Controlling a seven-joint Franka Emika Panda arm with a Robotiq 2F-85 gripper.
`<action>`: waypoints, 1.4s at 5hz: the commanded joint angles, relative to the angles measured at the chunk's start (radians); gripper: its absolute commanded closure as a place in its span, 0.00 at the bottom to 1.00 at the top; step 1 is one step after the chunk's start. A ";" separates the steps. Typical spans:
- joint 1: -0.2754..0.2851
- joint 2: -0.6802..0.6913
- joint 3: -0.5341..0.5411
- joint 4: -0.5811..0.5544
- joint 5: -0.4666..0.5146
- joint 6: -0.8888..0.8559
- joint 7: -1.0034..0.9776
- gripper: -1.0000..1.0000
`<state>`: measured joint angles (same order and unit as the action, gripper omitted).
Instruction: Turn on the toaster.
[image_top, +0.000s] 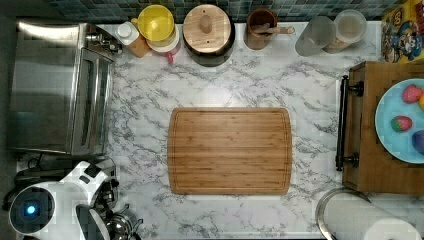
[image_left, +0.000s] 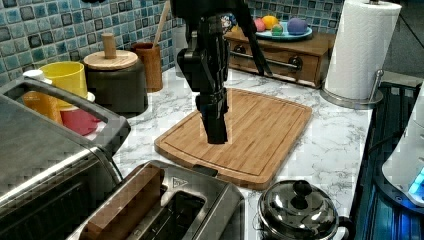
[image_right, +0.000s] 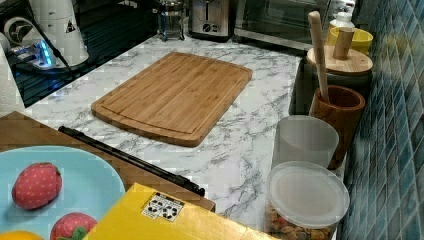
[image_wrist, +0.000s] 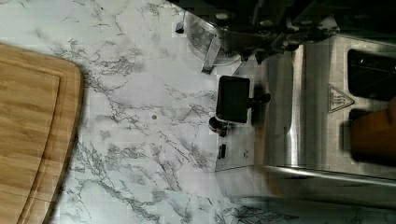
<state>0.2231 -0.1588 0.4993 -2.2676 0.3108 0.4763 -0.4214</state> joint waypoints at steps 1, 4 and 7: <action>-0.016 0.076 -0.013 0.060 0.000 0.053 0.044 1.00; -0.026 0.188 -0.002 0.071 -0.096 0.112 0.150 1.00; -0.012 0.184 0.010 -0.064 -0.025 0.146 0.111 1.00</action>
<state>0.1949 0.0495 0.5015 -2.2656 0.2668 0.6055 -0.3240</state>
